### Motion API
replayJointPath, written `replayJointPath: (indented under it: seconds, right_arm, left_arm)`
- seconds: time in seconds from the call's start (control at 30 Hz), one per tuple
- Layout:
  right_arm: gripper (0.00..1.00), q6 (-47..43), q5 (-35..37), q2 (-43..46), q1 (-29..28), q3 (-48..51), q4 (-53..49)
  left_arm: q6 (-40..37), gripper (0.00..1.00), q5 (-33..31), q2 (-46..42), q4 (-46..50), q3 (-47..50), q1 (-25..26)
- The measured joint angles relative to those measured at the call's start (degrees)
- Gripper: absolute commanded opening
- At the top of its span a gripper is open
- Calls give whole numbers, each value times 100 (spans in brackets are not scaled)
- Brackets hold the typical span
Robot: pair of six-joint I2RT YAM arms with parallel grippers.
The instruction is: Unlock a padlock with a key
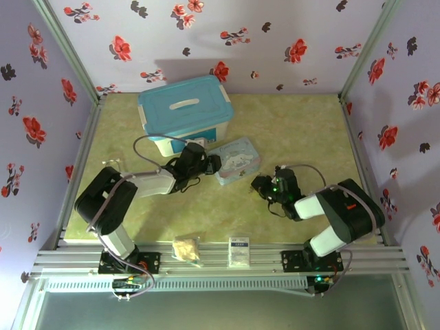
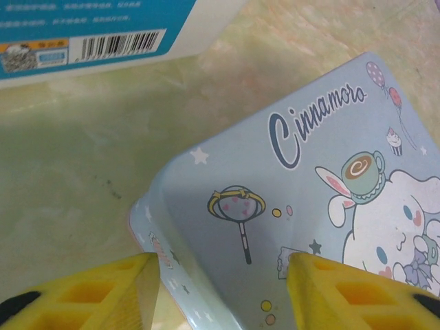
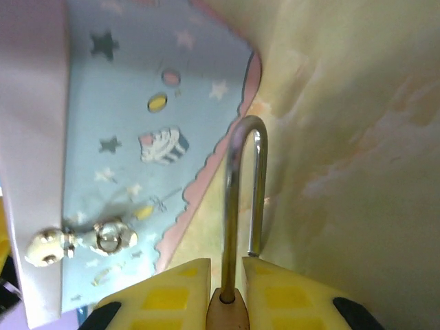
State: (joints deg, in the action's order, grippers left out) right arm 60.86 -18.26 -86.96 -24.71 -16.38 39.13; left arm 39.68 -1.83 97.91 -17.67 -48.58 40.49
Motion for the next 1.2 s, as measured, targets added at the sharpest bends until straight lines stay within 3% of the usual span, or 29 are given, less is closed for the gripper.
replayJointPath:
  seconds: [0.2,0.43,0.53,0.83,0.9,1.1,1.2]
  right_arm:
    - [17,-1062,-505,433,352,-682,-2396]
    - [21,-1943,-597,487,496,-1272,-4035]
    - [29,-2232,-398,584,496,-1478,-4725]
    - [33,-2706,225,549,437,-1991,-5908]
    - [39,-2782,581,549,315,-2140,-6223]
    - [40,-2920,1333,549,144,-2413,-6907]
    - [51,-2970,1674,590,87,-2492,-7132]
  left_arm:
    - [-31,63,31,151,79,-203,-188]
    - [-131,72,-184,-136,466,-125,-234]
    - [-140,73,-232,-457,706,-24,-254]
    - [-157,73,-267,-1652,1082,219,-258]
    - [-164,74,-269,-1895,1204,260,-258]
    - [-319,76,-518,-2507,1762,302,-258]
    - [-481,81,-774,-2852,2076,334,-284]
